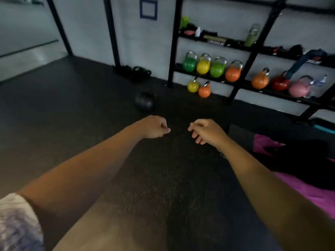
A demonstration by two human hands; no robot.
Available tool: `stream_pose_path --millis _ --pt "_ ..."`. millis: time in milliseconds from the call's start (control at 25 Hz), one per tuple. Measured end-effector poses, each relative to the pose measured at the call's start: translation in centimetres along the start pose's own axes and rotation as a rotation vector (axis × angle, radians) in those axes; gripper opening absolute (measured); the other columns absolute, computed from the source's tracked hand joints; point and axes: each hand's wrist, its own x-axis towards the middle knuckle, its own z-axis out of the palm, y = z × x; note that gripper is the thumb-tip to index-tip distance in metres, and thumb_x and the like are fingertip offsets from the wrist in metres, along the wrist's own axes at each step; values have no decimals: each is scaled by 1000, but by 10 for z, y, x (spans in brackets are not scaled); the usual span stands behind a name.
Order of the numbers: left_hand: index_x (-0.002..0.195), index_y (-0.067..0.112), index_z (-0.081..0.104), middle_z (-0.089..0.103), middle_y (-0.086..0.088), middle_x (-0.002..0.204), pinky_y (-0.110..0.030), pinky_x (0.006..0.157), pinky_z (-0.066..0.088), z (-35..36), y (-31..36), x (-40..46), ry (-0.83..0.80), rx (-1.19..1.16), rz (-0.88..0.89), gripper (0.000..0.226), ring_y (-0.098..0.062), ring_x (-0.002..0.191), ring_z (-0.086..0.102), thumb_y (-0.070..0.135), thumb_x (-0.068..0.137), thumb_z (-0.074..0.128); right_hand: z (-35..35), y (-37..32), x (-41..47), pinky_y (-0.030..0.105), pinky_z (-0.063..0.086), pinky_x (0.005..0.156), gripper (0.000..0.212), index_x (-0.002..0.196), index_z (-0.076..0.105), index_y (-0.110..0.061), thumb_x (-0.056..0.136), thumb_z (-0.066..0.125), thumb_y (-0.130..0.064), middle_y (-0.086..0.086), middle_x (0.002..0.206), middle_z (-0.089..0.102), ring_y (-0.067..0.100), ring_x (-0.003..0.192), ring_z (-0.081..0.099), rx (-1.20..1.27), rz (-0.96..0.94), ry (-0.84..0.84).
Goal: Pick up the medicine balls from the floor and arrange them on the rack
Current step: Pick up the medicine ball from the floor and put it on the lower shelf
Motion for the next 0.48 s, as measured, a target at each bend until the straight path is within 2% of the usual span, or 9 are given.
stream_pose_path --millis 80,160,200,280,360,480 --pt "122 20 69 73 -5 126 -35 92 51 29 -32 10 -34 47 -52 26 -16 101 65 39 110 55 28 38 21 33 57 76 18 96 71 -35 104 56 -40 -4 99 72 14 90 70 -148 48 -76" --pt "132 18 69 70 -6 136 -39 102 50 70 -72 12 -115 56 -156 33 -23 117 65 38 110 53 63 85 38 41 59 91 21 104 75 -26 104 57 -37 1 103 74 20 98 71 -223 129 -210" --pt "136 17 68 69 -7 140 -39 104 49 87 -90 14 -178 75 -198 37 -26 123 65 39 111 52 79 105 47 42 59 92 27 109 76 -18 104 56 -36 6 103 75 25 99 72 -242 168 -257" --pt "140 13 67 68 -10 145 -36 104 46 120 -131 26 -292 99 -288 44 -31 132 63 41 111 51 114 137 72 36 55 77 33 110 75 -8 104 56 -34 11 99 76 29 94 73 -270 241 -350" --pt "146 12 63 65 -12 151 -38 110 46 145 -160 40 -375 74 -409 49 -31 138 61 43 111 49 144 158 100 29 48 60 31 106 72 -8 105 55 -33 7 88 73 23 80 71 -297 313 -440" --pt "158 12 54 56 -12 163 -42 121 40 169 -199 71 -441 12 -501 56 -30 149 53 42 112 48 178 179 146 25 43 52 26 106 70 -12 105 53 -31 2 82 69 16 69 65 -330 394 -514"
